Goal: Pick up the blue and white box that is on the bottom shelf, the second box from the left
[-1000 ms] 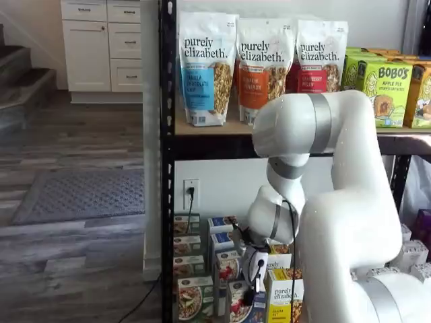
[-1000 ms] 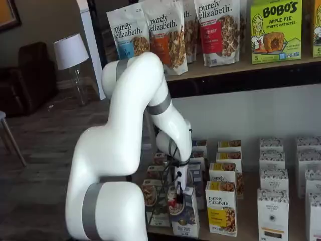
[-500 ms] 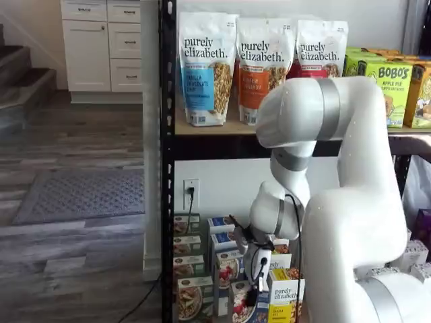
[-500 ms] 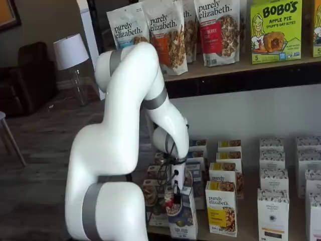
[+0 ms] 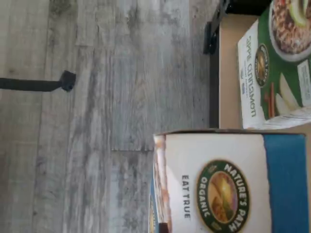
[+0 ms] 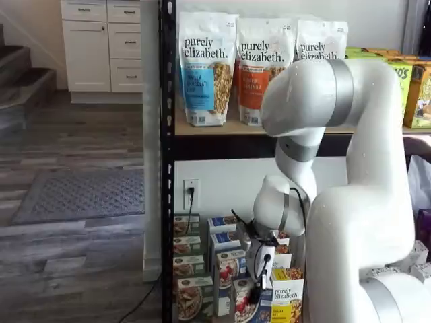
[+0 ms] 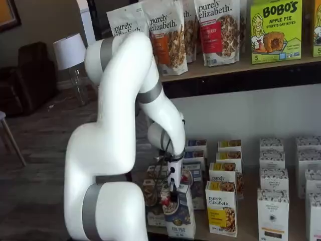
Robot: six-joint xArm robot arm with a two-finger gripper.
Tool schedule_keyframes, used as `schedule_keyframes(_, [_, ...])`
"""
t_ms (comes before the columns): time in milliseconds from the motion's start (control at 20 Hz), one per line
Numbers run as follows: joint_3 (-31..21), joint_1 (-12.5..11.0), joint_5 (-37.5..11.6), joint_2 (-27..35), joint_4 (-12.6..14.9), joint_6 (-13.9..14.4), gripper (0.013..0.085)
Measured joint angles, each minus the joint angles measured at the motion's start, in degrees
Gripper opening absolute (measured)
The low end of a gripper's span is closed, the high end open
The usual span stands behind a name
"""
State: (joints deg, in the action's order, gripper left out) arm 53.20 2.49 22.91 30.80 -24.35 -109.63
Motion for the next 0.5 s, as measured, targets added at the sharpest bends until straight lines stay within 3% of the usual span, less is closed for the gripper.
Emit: schedule_keyframes(500, [-8.49,1.16,0.79,-9.76,-1.21,0.29,0.049])
